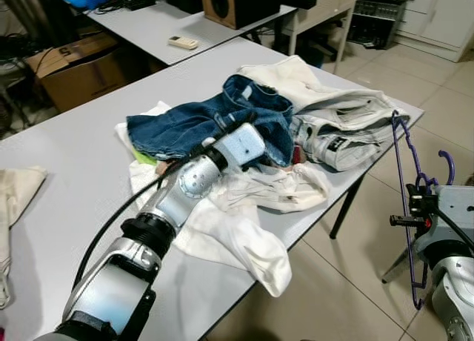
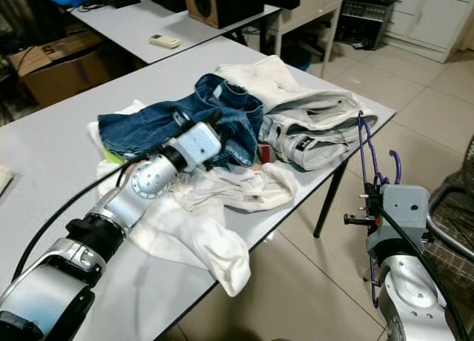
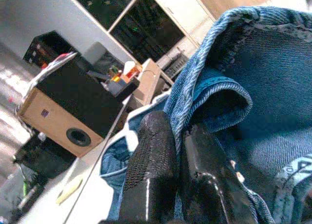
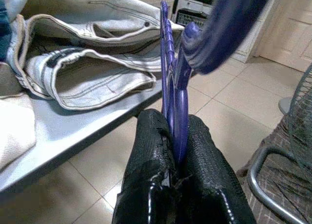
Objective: Hang hanger
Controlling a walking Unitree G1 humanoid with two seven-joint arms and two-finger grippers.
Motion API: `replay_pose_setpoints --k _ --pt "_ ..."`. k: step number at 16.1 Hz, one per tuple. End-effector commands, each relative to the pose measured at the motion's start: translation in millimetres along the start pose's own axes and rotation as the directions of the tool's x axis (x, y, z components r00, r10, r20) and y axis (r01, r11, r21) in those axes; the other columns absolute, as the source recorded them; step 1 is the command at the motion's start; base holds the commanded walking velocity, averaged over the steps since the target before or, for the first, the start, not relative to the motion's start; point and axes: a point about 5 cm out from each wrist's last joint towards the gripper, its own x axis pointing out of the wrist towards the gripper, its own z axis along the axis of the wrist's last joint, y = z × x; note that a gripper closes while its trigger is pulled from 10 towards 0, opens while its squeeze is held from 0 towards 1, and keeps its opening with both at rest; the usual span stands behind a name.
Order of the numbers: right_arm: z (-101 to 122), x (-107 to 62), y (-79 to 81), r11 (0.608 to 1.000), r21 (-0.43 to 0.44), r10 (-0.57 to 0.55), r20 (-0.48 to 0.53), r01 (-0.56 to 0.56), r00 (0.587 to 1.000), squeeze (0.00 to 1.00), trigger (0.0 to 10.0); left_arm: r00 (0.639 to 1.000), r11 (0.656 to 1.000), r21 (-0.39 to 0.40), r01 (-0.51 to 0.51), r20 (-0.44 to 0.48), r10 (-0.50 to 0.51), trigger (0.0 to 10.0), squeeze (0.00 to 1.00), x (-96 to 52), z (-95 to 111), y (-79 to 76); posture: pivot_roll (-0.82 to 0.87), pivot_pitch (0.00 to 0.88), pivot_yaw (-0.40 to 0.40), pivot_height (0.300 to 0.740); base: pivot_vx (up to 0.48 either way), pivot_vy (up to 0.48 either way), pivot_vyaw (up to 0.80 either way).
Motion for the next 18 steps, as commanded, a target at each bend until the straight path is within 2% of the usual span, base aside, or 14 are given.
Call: replay_pose_setpoints --k 1,4,5,6,7,8,10,11,12,13,14,15,16,18 --pt "0 -0.4 -0.3 1.000 0.000 0.000 0.008 0.000 1.000 0.00 10.0 0.999 0.999 -0.034 -0.030 0.039 0.031 0.0 0.00 3.9 9 12.3 -0.21 0.010 0.079 0.740 0.000 0.000 0.00" --pt "-2 -0.9 -2.0 1.000 0.002 -0.014 0.005 0.014 1.000 0.00 10.0 0.988 0.993 -0.099 -0.062 0.137 0.075 0.0 0.00 18.7 35 41.9 -0.22 0.008 0.086 0.740 0.000 0.000 0.00" --pt "-2 -0.4 -3.0 1.000 0.001 -0.018 0.005 0.018 1.000 0.00 10.0 0.964 0.983 -0.179 -0.053 0.248 0.097 0.0 0.00 25.0 59 61.2 -0.22 0.009 0.084 0.740 0.000 0.000 0.00" --pt "-2 -0.2 -3.6 1.000 0.001 -0.019 0.005 0.019 1.000 0.00 10.0 0.956 0.979 -0.200 -0.046 0.276 0.101 0.0 0.00 25.9 65 65.3 -0.22 0.008 0.082 0.740 0.000 0.000 0.00" --pt "-1 0.4 -4.3 1.000 0.001 -0.020 0.006 0.020 1.000 0.00 10.0 0.924 0.964 -0.262 -0.035 0.359 0.131 0.0 0.00 25.2 80 78.2 -0.22 0.008 0.081 0.740 0.000 0.000 0.00" --pt "0 1.7 -4.0 1.000 -0.002 -0.020 0.011 0.020 1.000 0.00 10.0 0.861 0.918 -0.398 -0.009 0.464 0.209 0.0 0.00 21.0 100 103.3 -0.22 0.005 0.083 0.740 0.000 0.000 0.00" --pt "4 4.3 -4.2 1.000 0.000 -0.028 0.028 0.028 0.999 0.00 10.0 0.725 0.833 -0.548 0.079 0.605 0.329 0.0 0.00 4.8 132 155.5 -0.22 0.000 0.091 0.740 0.000 0.000 0.00" --pt "5 4.5 -4.4 1.000 0.001 -0.031 0.031 0.031 0.999 0.00 10.0 0.684 0.806 -0.580 0.119 0.636 0.357 0.0 0.00 -1.4 141 169.6 -0.22 0.000 0.096 0.740 0.000 0.000 0.00" --pt "4 4.2 -4.8 0.999 0.005 -0.037 0.032 0.037 0.999 0.00 10.0 0.612 0.767 -0.594 0.245 0.708 0.352 0.0 0.00 -19.9 154 194.0 -0.22 0.000 0.096 0.740 0.000 0.000 0.00" --pt "3 3.7 -4.3 0.999 0.007 -0.039 0.031 0.039 0.999 0.00 10.0 0.606 0.758 -0.571 0.316 0.736 0.302 0.0 0.00 -32.0 151 200.1 -0.21 0.000 0.098 0.740 0.000 0.000 0.00" --pt "3 3.6 -4.1 0.999 0.007 -0.038 0.031 0.038 0.999 0.00 10.0 0.617 0.757 -0.562 0.333 0.737 0.276 0.0 0.00 -35.6 147 199.8 -0.21 0.000 0.097 0.740 0.000 0.000 0.00" --pt "2 3.6 -3.0 0.999 0.009 -0.035 0.029 0.035 0.999 0.00 10.0 0.731 0.769 -0.548 0.329 0.664 0.161 0.0 0.00 -41.5 116 185.7 -0.20 0.000 0.091 0.740 0.000 0.000 0.00" --pt "2 3.9 -1.9 0.999 0.010 -0.032 0.027 0.032 0.999 0.00 10.0 0.826 0.786 -0.547 0.288 0.557 0.085 0.0 0.00 -44.8 89 171.4 -0.20 0.000 0.089 0.740 0.000 0.000 0.00" --pt "3 5.2 -1.3 1.000 0.008 -0.026 0.028 0.026 0.999 0.00 10.0 0.857 0.780 -0.548 0.301 0.514 0.030 0.0 0.00 -50.4 79 157.1 -0.20 0.000 0.080 0.740 0.000 0.000 0.00"
